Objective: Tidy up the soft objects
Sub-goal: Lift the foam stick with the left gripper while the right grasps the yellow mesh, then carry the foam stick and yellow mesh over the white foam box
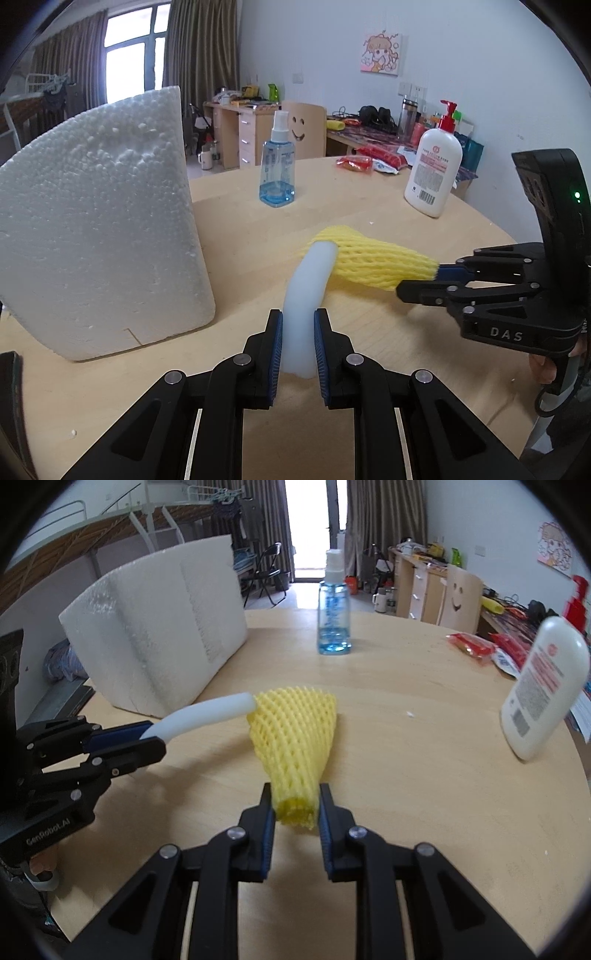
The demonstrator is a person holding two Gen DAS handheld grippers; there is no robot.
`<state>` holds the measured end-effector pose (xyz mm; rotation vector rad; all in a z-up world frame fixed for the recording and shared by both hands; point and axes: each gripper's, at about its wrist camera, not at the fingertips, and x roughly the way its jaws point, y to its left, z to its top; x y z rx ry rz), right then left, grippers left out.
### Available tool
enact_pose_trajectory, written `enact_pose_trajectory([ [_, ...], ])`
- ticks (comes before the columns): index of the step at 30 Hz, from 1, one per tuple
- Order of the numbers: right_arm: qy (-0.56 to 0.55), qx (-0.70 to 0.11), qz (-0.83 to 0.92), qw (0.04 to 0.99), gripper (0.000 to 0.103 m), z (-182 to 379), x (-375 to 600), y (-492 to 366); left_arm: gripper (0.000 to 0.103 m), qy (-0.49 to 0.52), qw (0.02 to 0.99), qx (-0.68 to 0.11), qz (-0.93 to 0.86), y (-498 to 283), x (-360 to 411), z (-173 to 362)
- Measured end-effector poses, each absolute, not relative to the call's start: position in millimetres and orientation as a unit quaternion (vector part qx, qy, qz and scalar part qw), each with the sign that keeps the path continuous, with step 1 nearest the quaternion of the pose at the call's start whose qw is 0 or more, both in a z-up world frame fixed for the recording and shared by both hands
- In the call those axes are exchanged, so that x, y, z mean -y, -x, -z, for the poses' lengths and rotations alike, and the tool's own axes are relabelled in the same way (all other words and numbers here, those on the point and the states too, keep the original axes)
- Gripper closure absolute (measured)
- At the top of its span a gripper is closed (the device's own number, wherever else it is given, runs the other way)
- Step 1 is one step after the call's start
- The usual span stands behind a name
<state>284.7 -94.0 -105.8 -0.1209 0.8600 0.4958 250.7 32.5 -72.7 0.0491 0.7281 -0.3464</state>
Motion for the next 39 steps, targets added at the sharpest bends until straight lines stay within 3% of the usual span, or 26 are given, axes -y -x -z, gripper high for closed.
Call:
enact_pose_trajectory([
  [39, -0.006, -0.252, -0.227, 0.941, 0.078, 30.0, 157.5, -161.5, 0.084, -0.018, 0.968, -0.229, 0.101, -122.6, -16.7, -12.1],
])
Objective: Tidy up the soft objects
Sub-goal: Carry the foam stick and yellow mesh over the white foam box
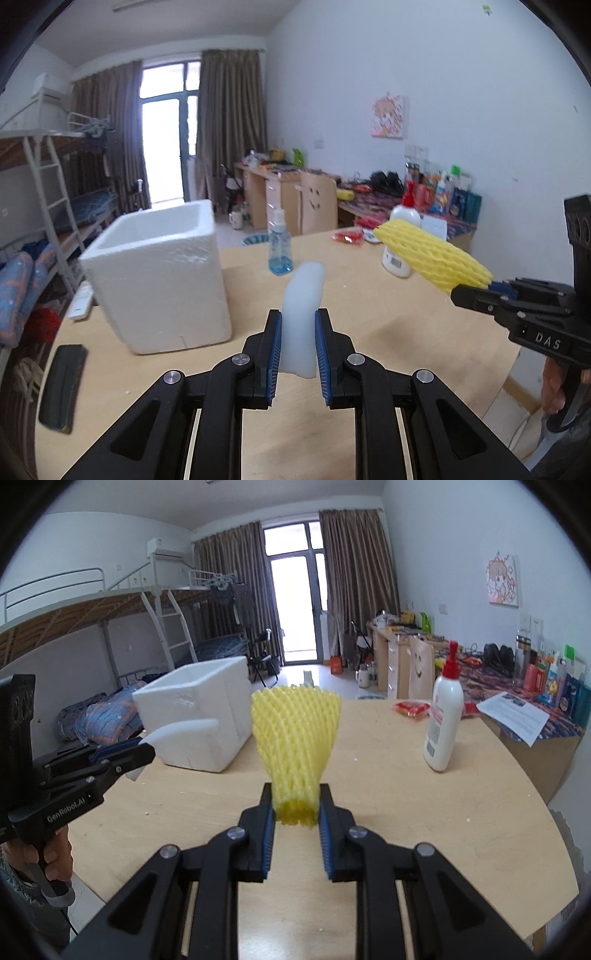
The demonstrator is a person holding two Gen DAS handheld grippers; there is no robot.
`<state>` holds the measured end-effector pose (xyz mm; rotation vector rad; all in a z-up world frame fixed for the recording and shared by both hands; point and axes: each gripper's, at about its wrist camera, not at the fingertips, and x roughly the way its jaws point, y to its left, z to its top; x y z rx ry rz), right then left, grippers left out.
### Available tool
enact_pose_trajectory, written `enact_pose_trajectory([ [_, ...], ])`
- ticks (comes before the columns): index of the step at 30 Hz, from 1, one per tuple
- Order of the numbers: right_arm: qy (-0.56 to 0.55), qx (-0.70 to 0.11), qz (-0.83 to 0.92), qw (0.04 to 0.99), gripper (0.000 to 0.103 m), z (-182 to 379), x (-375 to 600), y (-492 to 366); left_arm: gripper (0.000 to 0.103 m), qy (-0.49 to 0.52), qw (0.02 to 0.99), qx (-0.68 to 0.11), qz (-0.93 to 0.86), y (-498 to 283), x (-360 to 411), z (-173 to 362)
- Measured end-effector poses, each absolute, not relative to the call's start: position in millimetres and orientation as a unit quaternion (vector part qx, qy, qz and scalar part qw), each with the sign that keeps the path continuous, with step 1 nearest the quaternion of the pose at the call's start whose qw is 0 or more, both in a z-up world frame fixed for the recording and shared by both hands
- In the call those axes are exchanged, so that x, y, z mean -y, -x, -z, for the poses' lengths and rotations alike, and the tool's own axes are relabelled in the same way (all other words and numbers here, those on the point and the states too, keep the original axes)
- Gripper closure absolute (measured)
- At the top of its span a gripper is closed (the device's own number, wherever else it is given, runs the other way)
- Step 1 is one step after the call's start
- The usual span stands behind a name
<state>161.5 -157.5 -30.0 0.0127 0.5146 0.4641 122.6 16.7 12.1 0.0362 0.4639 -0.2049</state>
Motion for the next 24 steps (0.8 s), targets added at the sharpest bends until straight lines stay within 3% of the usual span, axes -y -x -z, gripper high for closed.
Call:
enact_pose_trajectory([
  [24, 0.017, -0.176, -0.293, 0.94, 0.078, 3.8, 120.7, -109.5, 0.084, -0.01, 0.99, -0.14, -0.02, -27.4, -70.2, -38.8],
])
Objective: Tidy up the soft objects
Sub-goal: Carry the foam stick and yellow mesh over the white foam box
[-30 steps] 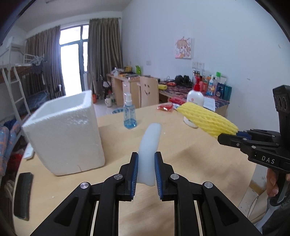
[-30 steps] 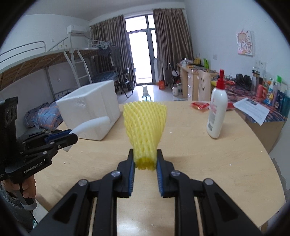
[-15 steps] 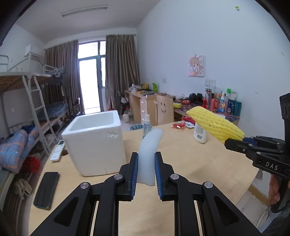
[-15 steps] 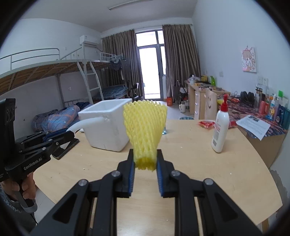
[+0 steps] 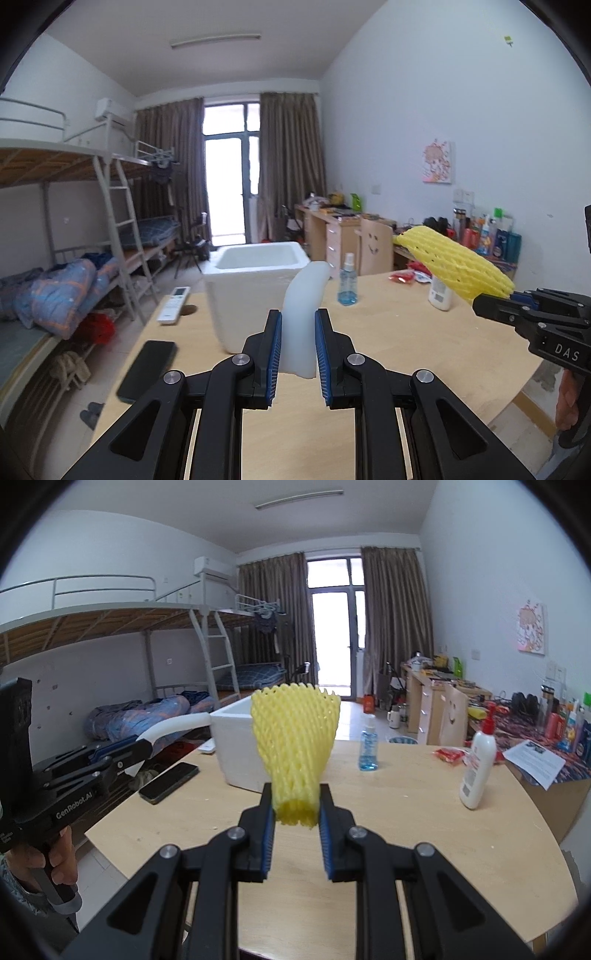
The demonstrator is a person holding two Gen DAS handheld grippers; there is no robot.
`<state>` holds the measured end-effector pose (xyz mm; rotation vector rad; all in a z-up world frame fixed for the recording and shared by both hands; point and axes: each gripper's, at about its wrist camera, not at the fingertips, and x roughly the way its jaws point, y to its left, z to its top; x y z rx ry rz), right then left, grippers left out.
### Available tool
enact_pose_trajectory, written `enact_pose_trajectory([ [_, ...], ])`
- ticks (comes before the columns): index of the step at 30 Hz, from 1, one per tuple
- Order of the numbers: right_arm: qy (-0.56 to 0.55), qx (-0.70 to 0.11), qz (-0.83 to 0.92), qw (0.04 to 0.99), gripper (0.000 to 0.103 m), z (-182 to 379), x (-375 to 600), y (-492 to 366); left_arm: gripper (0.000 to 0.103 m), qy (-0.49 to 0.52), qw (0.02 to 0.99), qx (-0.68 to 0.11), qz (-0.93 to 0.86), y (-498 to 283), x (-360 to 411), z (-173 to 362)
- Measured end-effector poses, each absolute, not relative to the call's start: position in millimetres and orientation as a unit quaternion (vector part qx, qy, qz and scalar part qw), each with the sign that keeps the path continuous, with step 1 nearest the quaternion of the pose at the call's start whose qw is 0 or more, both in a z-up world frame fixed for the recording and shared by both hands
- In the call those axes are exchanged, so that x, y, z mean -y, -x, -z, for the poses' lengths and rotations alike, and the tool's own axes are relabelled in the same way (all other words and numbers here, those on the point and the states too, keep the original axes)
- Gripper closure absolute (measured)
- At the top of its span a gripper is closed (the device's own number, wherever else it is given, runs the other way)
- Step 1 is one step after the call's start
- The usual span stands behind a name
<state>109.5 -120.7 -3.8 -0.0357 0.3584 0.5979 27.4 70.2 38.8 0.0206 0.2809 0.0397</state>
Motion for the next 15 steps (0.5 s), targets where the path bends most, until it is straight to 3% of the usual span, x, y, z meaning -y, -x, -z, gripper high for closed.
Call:
enact_pose_trajectory([
  [15, 0.045, -0.176, -0.341, 0.922, 0.078, 10.6, 73.8, -108.7, 0.084, -0.007, 0.988, -0.129, -0.088, -18.8, -90.2, -33.2],
])
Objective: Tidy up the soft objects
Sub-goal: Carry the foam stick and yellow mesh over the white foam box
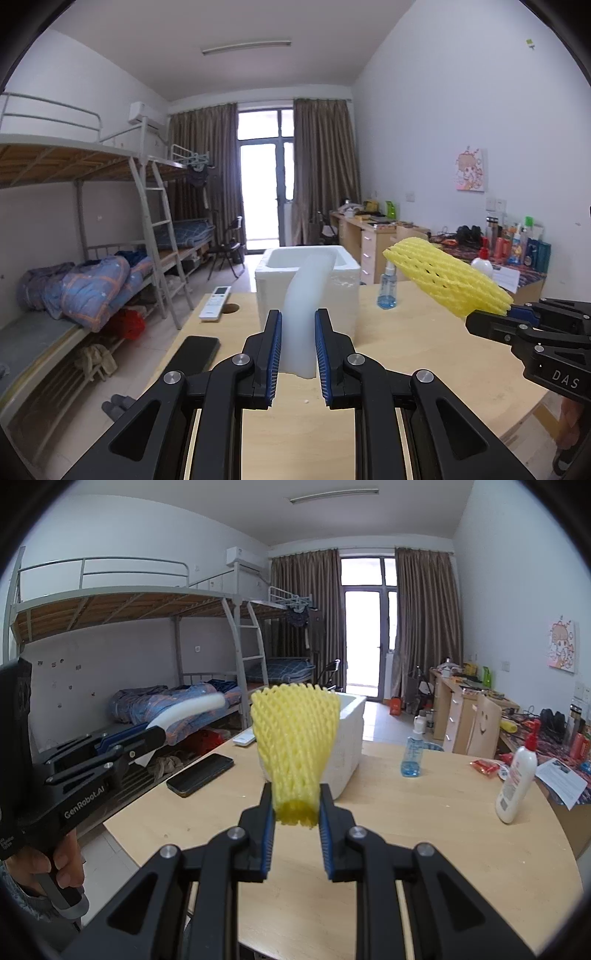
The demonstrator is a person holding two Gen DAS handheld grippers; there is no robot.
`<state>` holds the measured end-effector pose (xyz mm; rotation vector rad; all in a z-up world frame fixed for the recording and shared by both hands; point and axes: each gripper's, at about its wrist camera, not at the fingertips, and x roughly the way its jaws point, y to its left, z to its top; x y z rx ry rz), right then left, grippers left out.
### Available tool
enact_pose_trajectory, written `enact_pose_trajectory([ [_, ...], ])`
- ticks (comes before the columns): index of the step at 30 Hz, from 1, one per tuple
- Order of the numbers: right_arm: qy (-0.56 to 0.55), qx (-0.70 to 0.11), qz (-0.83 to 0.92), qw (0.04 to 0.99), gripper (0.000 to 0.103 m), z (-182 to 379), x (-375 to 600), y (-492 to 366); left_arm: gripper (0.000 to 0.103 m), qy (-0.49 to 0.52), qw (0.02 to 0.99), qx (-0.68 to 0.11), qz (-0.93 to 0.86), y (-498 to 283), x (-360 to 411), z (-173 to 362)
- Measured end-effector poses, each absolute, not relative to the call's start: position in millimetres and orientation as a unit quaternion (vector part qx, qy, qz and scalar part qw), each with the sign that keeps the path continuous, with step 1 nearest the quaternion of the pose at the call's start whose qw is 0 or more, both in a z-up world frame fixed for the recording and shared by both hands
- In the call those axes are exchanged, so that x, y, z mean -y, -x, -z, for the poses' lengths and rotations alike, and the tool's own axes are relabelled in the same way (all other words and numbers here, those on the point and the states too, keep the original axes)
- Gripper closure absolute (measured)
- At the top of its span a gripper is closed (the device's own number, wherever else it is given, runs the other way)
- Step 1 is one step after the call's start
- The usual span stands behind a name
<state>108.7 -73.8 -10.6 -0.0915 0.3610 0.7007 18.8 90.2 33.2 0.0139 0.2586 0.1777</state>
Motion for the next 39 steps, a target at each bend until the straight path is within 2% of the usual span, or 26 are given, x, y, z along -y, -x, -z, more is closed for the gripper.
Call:
enact_pose_trajectory([
  [14, 0.042, -0.198, -0.354, 0.913, 0.078, 18.2, 57.9, -135.3, 0.084, -0.007, 0.983, -0.142, -0.113, -43.7, -96.9, -25.9],
  [39, 0.061, -0.224, -0.342, 0.91, 0.078, -22.1, 20.9, -204.9, 0.084, -0.003, 0.982, -0.157, -0.104, -117.5, -117.7, -51.8],
])
